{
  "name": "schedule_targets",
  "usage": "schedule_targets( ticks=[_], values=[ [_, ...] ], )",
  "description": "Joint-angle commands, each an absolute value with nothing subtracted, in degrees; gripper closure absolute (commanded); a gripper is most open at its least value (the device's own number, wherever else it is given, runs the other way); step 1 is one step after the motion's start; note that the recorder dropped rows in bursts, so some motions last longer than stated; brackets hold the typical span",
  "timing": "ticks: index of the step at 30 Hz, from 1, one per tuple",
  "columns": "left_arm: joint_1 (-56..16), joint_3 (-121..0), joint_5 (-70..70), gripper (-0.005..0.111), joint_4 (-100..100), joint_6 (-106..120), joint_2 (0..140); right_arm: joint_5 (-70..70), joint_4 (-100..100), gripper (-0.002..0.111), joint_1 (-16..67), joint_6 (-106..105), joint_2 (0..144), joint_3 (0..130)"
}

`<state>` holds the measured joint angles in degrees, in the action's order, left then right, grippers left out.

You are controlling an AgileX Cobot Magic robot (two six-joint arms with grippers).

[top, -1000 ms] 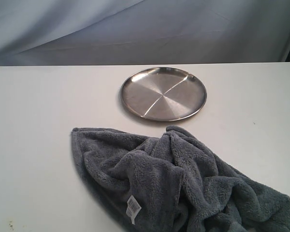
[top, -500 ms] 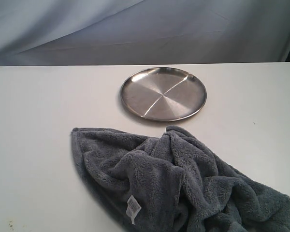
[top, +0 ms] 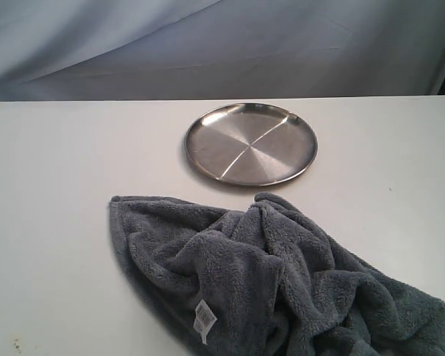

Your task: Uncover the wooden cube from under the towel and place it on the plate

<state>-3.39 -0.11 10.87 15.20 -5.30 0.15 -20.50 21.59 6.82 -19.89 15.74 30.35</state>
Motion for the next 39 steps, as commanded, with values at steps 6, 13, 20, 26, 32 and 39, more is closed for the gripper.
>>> schedule_targets(
  ticks=[6,13,20,26,32,39],
  values=[
    [-3.3,0.0,10.7,0.107,14.7,-5.5,0.0,-25.8,43.3,0.108,7.0,-41.8,29.3,30.8],
    [-3.3,0.0,10.7,0.107,14.7,-5.5,0.0,-31.5,55.0,0.108,7.0,-57.5,31.6,30.8],
    [-3.3,0.0,10.7,0.107,14.7,-5.5,0.0,-35.9,55.5,0.108,7.0,-61.4,31.6,30.8],
    [-3.3,0.0,10.7,0.107,14.7,-5.5,0.0,-36.1,56.3,0.108,7.0,-61.6,31.6,30.8],
    [-3.3,0.0,10.7,0.107,14.7,-5.5,0.0,-40.5,57.8,0.108,7.0,-61.7,31.6,30.8],
    [-3.3,0.0,10.7,0.107,14.7,-5.5,0.0,-40.1,61.1,0.099,7.0,-63.2,33.0,30.8]
  ],
)
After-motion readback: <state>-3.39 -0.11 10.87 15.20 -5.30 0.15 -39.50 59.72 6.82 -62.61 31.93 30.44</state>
